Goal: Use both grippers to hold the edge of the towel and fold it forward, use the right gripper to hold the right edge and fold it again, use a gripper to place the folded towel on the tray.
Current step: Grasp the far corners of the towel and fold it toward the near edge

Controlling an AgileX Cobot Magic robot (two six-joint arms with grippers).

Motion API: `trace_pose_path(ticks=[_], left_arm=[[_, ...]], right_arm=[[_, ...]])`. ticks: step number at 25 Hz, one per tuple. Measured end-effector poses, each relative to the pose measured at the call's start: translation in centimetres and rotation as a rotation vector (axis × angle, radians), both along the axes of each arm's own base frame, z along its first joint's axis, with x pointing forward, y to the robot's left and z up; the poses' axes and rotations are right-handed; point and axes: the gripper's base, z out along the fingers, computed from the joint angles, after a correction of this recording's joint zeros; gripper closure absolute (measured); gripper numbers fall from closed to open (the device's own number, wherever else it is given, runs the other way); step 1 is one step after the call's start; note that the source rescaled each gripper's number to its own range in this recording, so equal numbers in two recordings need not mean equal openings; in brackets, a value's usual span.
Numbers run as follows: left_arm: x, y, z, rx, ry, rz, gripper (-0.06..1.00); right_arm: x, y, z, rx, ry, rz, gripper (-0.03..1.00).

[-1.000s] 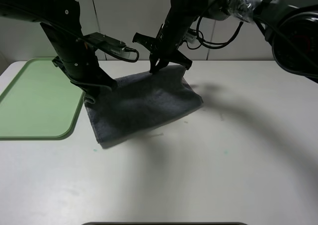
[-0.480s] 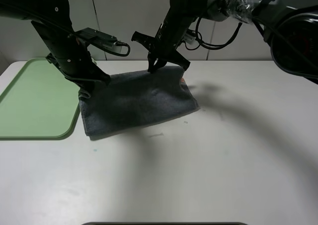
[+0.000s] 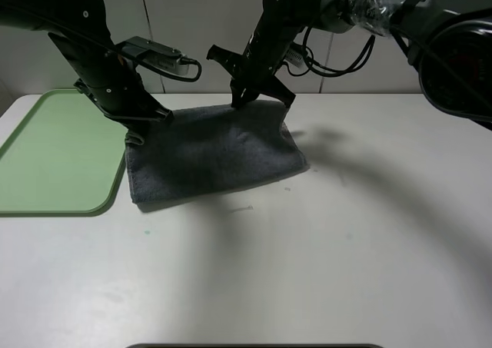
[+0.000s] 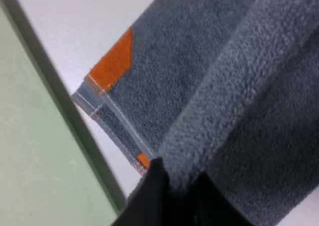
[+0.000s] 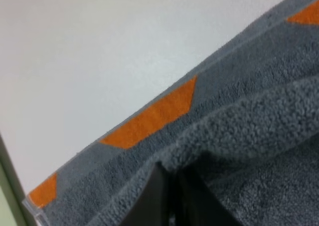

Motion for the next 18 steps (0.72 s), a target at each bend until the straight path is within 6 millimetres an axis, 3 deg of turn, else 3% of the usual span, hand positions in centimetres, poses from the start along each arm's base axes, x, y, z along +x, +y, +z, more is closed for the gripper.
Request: trace_pose_path(ticks=[6,15,18], left_arm=[[0.48,1.15,0.03,-0.011,-0.008,0.043,0.94],[0.47,1.16,0.02,-0.011,-0.006,0.044,0.94],[0.46,1.17,0.02,-0.01,-0.005,0.046,0.85]], right_arm=[[-0.01,0.36,0.1,0.019,-0.012,-0.008,0.97],[0.14,0.47,0.2,0.03,-0.031,-0.012,0.97],[0.22,0.44,0.22,0.023,-0.046,-0.004,0.92]])
